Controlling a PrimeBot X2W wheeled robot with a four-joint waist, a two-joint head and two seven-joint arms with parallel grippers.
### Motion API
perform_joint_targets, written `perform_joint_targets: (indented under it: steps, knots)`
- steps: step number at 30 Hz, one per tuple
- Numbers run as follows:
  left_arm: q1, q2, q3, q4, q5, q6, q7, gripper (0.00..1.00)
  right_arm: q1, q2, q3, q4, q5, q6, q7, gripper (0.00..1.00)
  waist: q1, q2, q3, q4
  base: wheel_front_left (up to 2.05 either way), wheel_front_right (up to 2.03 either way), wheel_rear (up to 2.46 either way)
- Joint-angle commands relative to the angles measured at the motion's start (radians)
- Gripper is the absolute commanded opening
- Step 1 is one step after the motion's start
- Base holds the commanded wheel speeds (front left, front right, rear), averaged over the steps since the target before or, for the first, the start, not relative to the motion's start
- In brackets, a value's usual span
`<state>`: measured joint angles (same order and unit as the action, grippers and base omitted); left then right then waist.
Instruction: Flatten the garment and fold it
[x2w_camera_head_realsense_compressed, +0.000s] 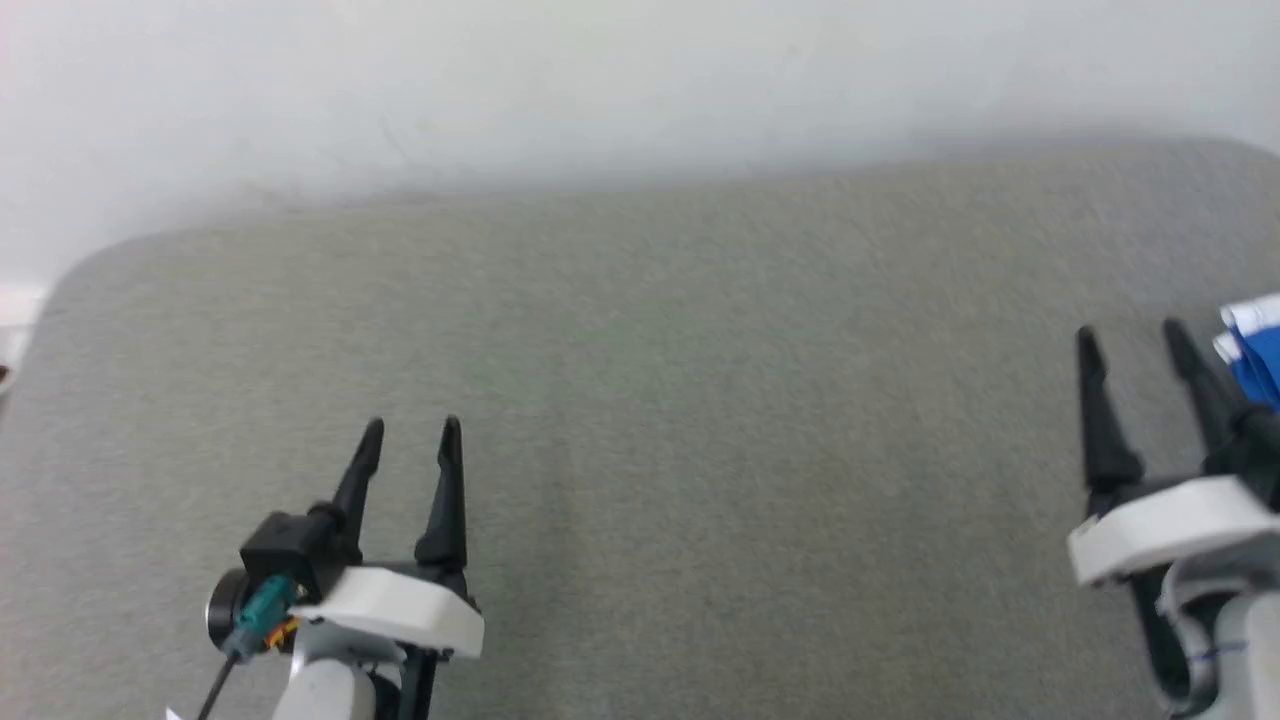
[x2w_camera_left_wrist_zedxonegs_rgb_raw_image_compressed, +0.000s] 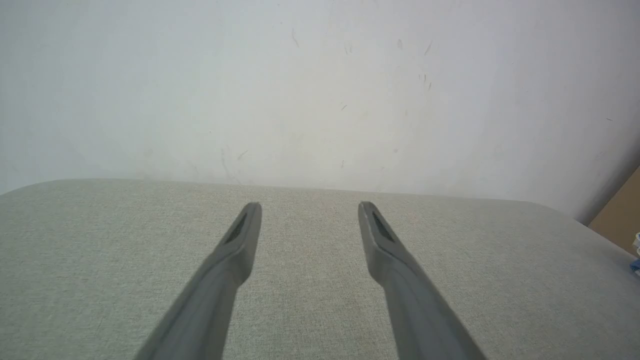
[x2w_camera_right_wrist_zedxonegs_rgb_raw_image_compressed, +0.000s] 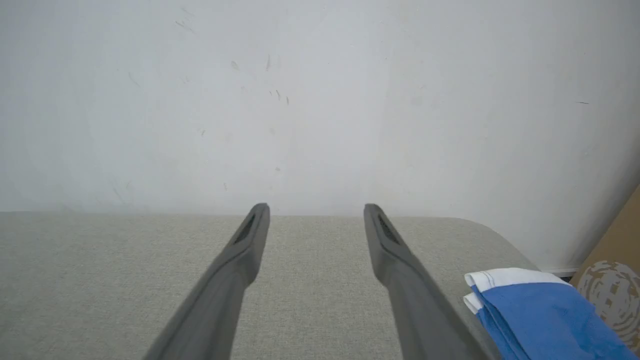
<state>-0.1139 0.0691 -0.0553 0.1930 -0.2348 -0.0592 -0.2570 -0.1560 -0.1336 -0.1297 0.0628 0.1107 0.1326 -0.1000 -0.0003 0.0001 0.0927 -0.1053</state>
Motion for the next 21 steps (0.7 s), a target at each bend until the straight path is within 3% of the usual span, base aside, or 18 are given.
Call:
perform_joint_targets:
  steps: [1, 8, 21]
  knots:
    - [0.023, -0.003, 0.002, 0.016, 0.006, 0.008, -0.005, 1.00, 0.047, 0.027, 0.014, -0.048, -0.007, -0.002, 0.007, 1.00, 0.0003, -0.0001, -0.080, 0.076, 0.00, 0.00, 0.00]
    - [0.049, -0.010, 0.000, 0.032, 0.007, 0.006, -0.005, 1.00, 0.140, 0.062, 0.057, -0.090, -0.014, -0.002, 0.013, 1.00, 0.0003, -0.0001, -0.107, 0.111, 0.00, 0.00, 0.00]
    - [0.107, -0.016, -0.013, 0.062, 0.019, 0.012, -0.005, 1.00, 0.219, 0.083, 0.088, -0.020, -0.012, -0.002, -0.022, 1.00, 0.0003, -0.0001, -0.139, 0.133, 0.00, 0.00, 0.00]
